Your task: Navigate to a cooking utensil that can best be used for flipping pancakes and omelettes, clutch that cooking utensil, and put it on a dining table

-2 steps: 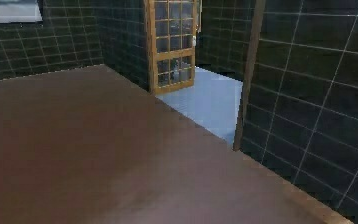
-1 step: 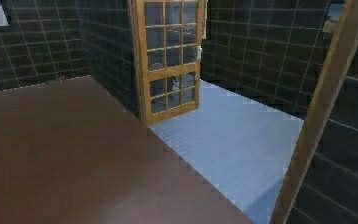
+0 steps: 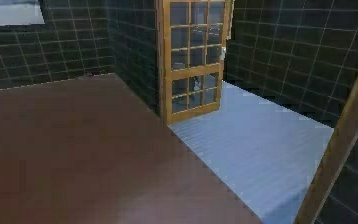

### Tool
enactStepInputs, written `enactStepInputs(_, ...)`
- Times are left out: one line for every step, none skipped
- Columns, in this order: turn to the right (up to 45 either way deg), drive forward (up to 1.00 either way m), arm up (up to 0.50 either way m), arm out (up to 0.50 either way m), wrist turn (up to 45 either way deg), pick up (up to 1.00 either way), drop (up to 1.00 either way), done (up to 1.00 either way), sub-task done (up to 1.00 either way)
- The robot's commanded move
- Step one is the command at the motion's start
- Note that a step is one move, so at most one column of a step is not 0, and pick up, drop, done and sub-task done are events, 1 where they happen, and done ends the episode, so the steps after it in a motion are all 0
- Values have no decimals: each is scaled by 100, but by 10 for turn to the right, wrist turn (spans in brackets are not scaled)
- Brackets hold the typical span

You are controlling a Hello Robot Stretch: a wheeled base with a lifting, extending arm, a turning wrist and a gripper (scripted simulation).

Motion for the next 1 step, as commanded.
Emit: enactStepInputs(0,65,0,0,0,0,0,0,0)
